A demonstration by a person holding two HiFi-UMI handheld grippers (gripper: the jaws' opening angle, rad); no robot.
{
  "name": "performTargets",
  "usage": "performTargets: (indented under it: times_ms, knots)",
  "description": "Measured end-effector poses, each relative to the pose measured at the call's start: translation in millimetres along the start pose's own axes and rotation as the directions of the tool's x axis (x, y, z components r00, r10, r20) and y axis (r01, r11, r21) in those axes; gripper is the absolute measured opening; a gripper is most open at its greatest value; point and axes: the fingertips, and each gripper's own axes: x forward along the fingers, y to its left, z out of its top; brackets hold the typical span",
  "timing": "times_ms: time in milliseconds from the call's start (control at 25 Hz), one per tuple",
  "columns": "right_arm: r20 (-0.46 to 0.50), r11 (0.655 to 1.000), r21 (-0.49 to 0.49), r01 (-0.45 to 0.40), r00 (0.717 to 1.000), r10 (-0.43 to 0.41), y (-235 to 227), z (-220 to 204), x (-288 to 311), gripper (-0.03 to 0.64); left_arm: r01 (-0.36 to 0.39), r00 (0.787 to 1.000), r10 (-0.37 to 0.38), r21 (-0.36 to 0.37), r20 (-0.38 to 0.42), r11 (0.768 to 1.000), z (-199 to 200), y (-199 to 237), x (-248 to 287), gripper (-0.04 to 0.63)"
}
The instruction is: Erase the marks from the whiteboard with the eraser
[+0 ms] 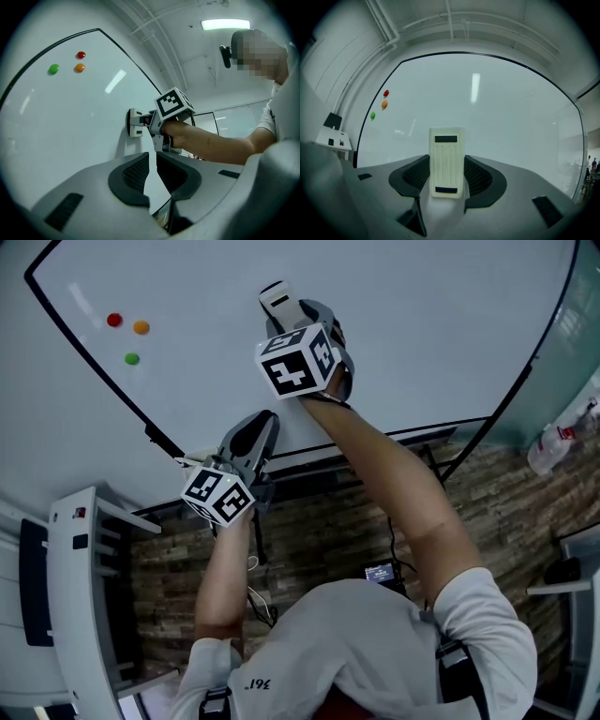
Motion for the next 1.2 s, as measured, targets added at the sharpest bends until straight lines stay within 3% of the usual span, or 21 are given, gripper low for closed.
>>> performTargets:
  times_ms: [800,1200]
  knots:
    - [-0.043,0.988,-0.037,0.152,0.987,-0.153,-137.5,-47.8,-29.4,0.244,0.108,0.994,-0.107,0.018,-0.031,0.994,-6.3,-30.9,70.3,0.055]
    - [-0.044,0.962,-0.012,0.273,0.961,-0.274,-224.3,-47.2,-62.7,0.244,0.161,0.987,-0.162,0.07,-0.002,0.984,29.1,-47.8,108.3,0.055]
